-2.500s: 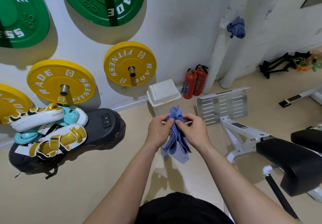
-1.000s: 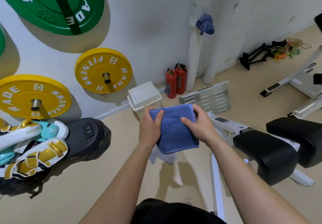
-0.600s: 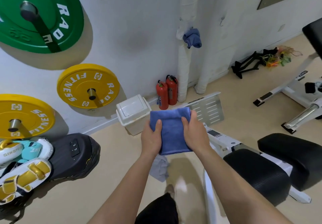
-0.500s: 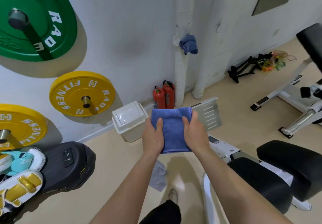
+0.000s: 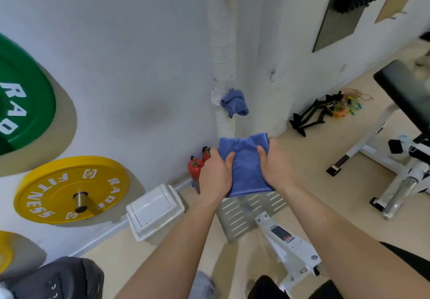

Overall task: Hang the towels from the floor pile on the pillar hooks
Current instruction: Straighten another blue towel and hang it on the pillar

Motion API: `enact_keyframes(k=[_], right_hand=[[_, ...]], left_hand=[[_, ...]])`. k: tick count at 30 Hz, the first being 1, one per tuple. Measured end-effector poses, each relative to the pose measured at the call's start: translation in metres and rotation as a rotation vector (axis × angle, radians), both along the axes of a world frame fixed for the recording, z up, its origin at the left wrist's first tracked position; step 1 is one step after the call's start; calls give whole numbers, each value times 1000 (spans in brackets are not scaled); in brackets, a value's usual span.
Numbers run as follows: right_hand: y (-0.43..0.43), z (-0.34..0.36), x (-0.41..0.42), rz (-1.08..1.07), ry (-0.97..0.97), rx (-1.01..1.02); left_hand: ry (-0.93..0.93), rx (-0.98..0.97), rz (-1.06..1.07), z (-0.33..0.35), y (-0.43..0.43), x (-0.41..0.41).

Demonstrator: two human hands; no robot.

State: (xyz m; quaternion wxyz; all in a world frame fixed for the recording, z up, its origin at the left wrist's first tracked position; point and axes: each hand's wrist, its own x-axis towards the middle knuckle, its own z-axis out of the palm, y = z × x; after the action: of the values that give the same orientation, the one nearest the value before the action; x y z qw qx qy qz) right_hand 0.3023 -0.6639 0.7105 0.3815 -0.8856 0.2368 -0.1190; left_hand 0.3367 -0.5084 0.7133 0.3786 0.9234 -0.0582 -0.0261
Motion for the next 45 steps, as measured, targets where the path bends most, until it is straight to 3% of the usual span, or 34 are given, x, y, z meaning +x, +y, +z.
enact_keyframes(k=[6, 16, 24, 34, 39, 45], right_hand=[[-107, -8, 99, 37, -4, -38], [-309, -64, 284, 105, 140, 239], [-427, -117, 428, 33, 59, 204], [-471, -150, 543, 102, -73, 199], [-477, -165, 555, 105, -59, 189], [-481, -183, 563, 107, 151, 226]], left_hand=[[90, -66, -108, -3, -93, 100], [317, -145, -66, -65, -286, 302], [271, -272, 26, -126, -408, 430], [171, -423, 138, -165, -446, 526], [306, -576, 165, -181, -451, 539], [488, -671, 241, -193, -456, 537]])
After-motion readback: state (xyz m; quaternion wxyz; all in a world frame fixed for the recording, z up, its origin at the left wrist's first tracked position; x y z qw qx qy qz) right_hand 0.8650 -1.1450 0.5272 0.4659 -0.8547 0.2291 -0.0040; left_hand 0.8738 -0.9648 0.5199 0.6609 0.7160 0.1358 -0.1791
